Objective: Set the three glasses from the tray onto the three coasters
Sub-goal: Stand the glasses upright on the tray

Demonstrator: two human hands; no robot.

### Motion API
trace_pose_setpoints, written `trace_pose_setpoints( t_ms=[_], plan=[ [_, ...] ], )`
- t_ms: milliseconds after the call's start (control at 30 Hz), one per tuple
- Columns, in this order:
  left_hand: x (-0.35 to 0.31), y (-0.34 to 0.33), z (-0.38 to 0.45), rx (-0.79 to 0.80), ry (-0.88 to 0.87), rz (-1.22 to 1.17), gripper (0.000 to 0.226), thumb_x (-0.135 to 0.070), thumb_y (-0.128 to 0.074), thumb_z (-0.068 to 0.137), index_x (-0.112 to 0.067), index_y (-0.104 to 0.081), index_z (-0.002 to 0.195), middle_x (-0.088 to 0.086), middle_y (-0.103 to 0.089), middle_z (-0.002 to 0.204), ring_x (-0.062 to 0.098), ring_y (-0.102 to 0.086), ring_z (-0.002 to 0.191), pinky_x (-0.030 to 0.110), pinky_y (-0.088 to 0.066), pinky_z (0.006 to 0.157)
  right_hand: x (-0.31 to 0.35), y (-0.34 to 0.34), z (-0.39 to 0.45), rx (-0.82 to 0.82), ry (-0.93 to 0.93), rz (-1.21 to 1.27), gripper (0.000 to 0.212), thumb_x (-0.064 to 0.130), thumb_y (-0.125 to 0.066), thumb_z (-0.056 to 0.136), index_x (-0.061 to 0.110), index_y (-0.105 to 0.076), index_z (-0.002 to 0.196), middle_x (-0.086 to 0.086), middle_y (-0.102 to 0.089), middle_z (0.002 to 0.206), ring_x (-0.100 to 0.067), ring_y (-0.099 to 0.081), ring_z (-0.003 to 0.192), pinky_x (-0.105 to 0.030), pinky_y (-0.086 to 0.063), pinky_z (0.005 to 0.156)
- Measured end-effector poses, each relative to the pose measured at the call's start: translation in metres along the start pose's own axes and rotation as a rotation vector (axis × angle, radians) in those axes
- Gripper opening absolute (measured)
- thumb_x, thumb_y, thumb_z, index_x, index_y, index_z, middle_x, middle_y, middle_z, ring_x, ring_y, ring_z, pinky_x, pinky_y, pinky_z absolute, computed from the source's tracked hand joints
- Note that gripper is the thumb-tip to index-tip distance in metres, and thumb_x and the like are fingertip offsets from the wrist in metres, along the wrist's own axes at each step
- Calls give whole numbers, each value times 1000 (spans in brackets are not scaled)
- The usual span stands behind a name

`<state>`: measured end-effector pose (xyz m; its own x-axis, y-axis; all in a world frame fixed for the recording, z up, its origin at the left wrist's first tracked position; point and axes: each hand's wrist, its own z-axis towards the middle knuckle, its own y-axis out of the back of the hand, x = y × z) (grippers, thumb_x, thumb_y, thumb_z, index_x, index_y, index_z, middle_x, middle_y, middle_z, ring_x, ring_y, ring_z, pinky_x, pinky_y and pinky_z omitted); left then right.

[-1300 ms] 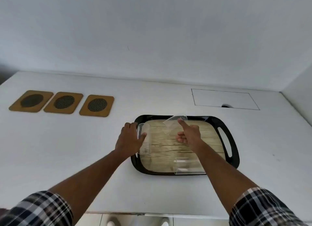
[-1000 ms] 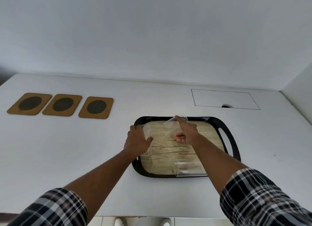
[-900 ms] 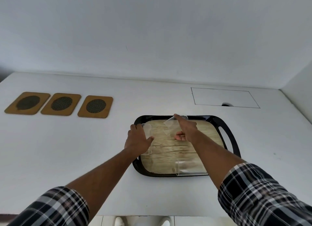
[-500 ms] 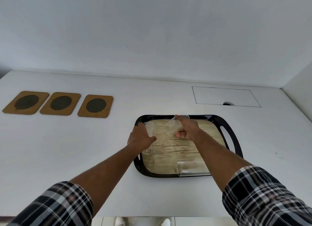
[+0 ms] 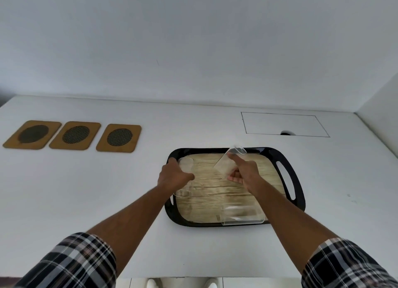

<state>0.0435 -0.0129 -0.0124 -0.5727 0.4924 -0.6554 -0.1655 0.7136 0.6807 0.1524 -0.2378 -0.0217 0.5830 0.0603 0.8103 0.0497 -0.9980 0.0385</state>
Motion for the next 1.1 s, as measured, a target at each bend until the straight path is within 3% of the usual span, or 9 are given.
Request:
trace_pose_setpoints(
  t_ms=[100,233,333,400,467,733,933,1033,1100],
  plan=[
    [-1,-4,-5,-34,-6,-69,83,-42,-87,54,-17,-47,122,-10,-55,90,7,-56,77,28,-42,59,-3,13,-3,8,72,5,55,41,-94,72,1,-70,102,-22,-73,105,-33,-74,90,-45,-66,75],
    [-5,-12,-12,-90,-92,-176,100,-43,-86,52,-16,-44,139,-2,-60,118,17,-59,106,33,-48,79,-9,28,-7,12,206,-20,49,37,-92,76,6,-65,103,-28,-70,117,-39,-76,101,-53,-65,84],
    [-8,-14,-15,-122,-184,-270,81,-35,-90,56,-22,-52,126,-7,-58,110,16,-61,99,27,-46,74,-11,34,-12,-12,335,-120,57,36,-93,74,5,-64,111,-19,-69,108,-39,-75,100,-60,-63,88],
    [-8,-14,-16,-141,-227,-301,63,-31,-90,54,-30,-52,104,-6,-57,103,16,-63,85,23,-45,65,-14,36,-18,-24,417,-204,53,38,-94,73,11,-64,108,-12,-71,110,-33,-74,100,-52,-63,88],
    [-6,-15,-16,-155,-231,-313,59,-28,-91,54,-27,-51,98,1,-54,103,14,-62,79,23,-44,63,-15,36,-23,-24,497,-315,53,41,-94,72,16,-64,108,-2,-71,109,-20,-71,97,-36,-61,82],
    [12,-19,-19,-205,-352,-254,77,-17,-90,54,-25,-53,121,-4,-43,108,-8,-47,89,7,-41,67,-22,30,-33,20,652,-491,65,39,-97,69,17,-60,118,1,-71,108,-8,-69,99,-8,-53,68],
    [13,-21,-18,-225,-425,-229,84,-17,-91,54,-22,-51,127,-1,-42,119,-12,-42,103,13,-44,80,-28,33,-33,13,663,-495,69,39,-97,68,15,-59,120,0,-69,112,-10,-67,101,-6,-53,67],
    [15,-24,-16,-229,-438,-223,86,-16,-91,53,-19,-48,127,0,-41,123,-16,-40,106,9,-41,85,-28,35,-33,-2,668,-492,71,40,-97,68,13,-59,122,-1,-69,114,-12,-67,102,-6,-53,66],
    [15,-26,-16,-219,-431,-231,86,-16,-92,53,-19,-48,127,0,-40,124,-11,-43,106,20,-47,87,-28,37,-34,-7,670,-489,70,39,-97,69,12,-59,122,-2,-69,114,-10,-67,100,-6,-52,67]
  ],
)
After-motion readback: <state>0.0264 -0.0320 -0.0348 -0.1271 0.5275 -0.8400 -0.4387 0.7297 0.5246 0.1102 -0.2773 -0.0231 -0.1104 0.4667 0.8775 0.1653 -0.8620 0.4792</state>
